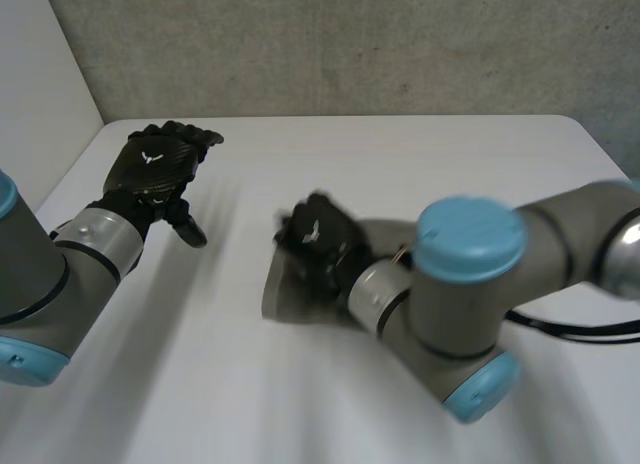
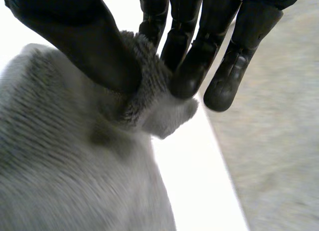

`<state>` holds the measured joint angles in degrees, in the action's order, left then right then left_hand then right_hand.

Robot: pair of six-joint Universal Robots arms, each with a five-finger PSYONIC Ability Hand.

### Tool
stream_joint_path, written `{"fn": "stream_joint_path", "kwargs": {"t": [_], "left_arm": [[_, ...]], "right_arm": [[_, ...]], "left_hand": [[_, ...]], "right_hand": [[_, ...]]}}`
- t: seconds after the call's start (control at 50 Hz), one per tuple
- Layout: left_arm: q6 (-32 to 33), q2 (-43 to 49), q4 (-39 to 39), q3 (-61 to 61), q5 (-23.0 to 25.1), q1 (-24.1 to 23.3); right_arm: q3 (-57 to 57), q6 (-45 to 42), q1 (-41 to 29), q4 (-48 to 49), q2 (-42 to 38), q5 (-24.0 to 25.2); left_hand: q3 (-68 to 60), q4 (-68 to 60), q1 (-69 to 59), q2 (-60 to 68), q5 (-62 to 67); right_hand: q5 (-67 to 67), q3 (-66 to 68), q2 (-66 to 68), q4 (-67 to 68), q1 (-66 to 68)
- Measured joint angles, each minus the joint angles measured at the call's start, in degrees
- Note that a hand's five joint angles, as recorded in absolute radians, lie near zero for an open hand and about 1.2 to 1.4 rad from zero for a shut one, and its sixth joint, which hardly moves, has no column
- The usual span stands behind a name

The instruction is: Fold the towel.

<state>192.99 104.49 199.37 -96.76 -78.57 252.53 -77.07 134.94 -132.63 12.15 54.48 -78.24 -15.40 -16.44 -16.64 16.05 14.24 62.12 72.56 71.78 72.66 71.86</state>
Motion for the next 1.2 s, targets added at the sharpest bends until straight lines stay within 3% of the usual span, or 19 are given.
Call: {"fn": "stream_joint_path", "kwargs": {"t": [0.06, 0.1, 0.16, 0.44, 0.64, 0.76, 0.84, 0.96, 1.08, 1.2], "left_arm": [[0.1, 0.5, 0.0, 0.1, -0.1, -0.5], [0.2, 1.2, 0.0, 0.5, -0.2, -1.0], [0.2, 2.0, 0.1, 1.3, -0.5, -1.9], [0.2, 6.2, 0.3, 5.9, -2.2, -10.6], [0.7, 13.9, 0.2, 8.4, -4.5, -18.1], [1.7, 18.1, -0.2, 9.9, -7.5, -20.2], [3.4, 19.3, -0.5, 10.1, -9.7, -20.5], [5.2, 18.9, -1.0, 7.9, -13.2, -20.3], [5.2, 17.1, -1.0, 5.5, -14.5, -20.4], [3.4, 12.4, -0.9, 4.4, -15.4, -20.2]], "right_arm": [[-0.2, -0.4, -0.8, -0.5, -2.3, 0.0], [-0.6, -0.4, -0.6, -1.2, -2.8, 0.0], [-1.9, 0.3, 0.5, -1.9, -0.6, 0.1], [-21.4, 14.9, 14.8, -2.5, 20.5, 3.1], [-31.8, 16.6, 26.2, -2.3, 21.0, 6.6], [-32.1, 16.2, 28.0, -1.7, 17.2, 8.1], [-31.7, 16.1, 28.0, -0.6, 15.3, 7.9], [-31.3, 16.0, 27.8, 1.4, 14.9, 5.6], [-29.5, 13.1, 26.6, 3.3, 16.8, 0.1], [-23.8, 3.9, 19.6, 4.0, 18.2, -4.9]], "left_hand": [[0.0, 0.0, 0.0, 0.0, 0.0], [0.0, 0.0, 0.0, 0.0, 0.0], [0.0, 0.0, 0.0, 0.0, 0.0], [0.0, 0.0, 0.0, 0.0, 0.1], [0.0, 0.0, 0.0, 0.0, 0.2], [-0.7, -0.2, -0.2, 0.5, 2.1], [-1.4, -0.2, -0.2, 0.9, 2.9], [-1.4, -0.2, -0.2, 0.9, 2.9], [-1.4, -0.2, -0.2, 0.9, 2.9], [-1.3, 0.0, 0.0, 0.7, 2.8]], "right_hand": [[-23.8, -22.5, -23.0, -22.9, -23.9], [-46.4, -44.4, -45.3, -44.8, -44.9], [-58.5, -57.2, -56.6, -57.4, -56.5], [-58.6, -58.3, -57.2, -58.0, -58.6], [-58.6, -58.3, -57.2, -58.0, -58.5], [-50.5, -51.4, -51.3, -51.9, -50.7], [-25.3, -26.2, -24.2, -26.4, -24.7], [3.1, 1.9, 1.5, 2.6, 2.3], [4.1, 4.3, 1.6, 4.3, 3.3], [4.3, 4.3, 1.6, 4.3, 3.8]]}}
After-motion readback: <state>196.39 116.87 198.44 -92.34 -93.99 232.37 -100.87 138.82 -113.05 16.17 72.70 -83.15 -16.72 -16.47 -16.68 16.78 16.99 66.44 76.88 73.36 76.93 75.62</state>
